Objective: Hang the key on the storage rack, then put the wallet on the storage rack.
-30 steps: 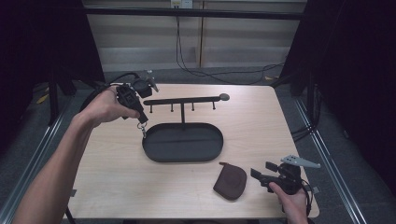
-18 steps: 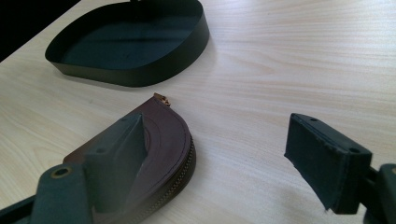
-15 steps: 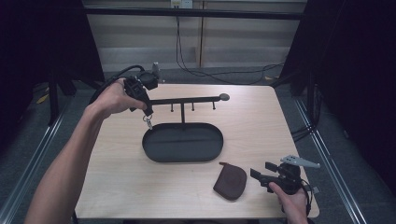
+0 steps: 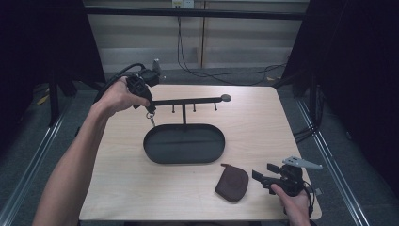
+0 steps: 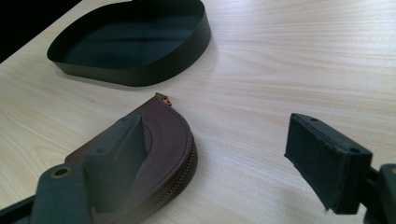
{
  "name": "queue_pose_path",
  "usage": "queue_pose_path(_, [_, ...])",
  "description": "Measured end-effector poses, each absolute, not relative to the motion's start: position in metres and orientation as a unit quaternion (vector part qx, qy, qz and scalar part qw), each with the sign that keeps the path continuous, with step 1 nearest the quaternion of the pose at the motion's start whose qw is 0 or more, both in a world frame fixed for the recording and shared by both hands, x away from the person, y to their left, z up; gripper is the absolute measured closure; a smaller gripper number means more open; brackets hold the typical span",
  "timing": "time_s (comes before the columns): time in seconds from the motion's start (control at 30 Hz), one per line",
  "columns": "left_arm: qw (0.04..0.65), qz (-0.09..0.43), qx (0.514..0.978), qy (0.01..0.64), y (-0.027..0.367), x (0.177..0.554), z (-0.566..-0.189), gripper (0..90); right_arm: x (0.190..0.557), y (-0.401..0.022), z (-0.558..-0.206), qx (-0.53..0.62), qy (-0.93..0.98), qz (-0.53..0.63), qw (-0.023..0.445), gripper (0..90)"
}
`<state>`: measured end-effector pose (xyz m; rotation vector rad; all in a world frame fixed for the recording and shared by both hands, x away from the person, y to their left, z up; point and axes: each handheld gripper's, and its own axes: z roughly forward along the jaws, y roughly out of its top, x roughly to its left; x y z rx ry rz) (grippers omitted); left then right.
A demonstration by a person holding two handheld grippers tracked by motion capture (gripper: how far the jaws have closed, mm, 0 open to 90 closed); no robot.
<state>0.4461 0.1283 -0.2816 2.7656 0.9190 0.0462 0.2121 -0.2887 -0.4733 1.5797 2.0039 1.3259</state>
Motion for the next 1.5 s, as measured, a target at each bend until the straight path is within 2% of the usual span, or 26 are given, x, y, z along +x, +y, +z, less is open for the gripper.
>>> queue_pose_path(0.77, [0.13,0.028,0.941,0.312,0.135,0.45,-0.29,88.9,0.214,-0.288,-0.474,0.544,0.691,0.457,0.129,20.0])
queue_pose_path(0.8, [0.134,0.03,0.938,0.318,0.138,0.449,-0.29,84.1,0.214,-0.288,-0.474,0.543,0.692,0.458,0.129,20.0])
queue_pose_path(1.0, [0.146,0.032,0.935,0.322,0.143,0.445,-0.289,82.1,0.214,-0.288,-0.474,0.544,0.692,0.457,0.129,20.0])
queue_pose_path(1.1, [0.159,0.036,0.932,0.325,0.147,0.443,-0.29,74.3,0.213,-0.288,-0.473,0.542,0.693,0.458,0.131,20.0])
queue_pose_path(1.5, [0.216,0.048,0.911,0.349,0.161,0.425,-0.294,58.7,0.213,-0.287,-0.473,0.543,0.693,0.456,0.131,20.0])
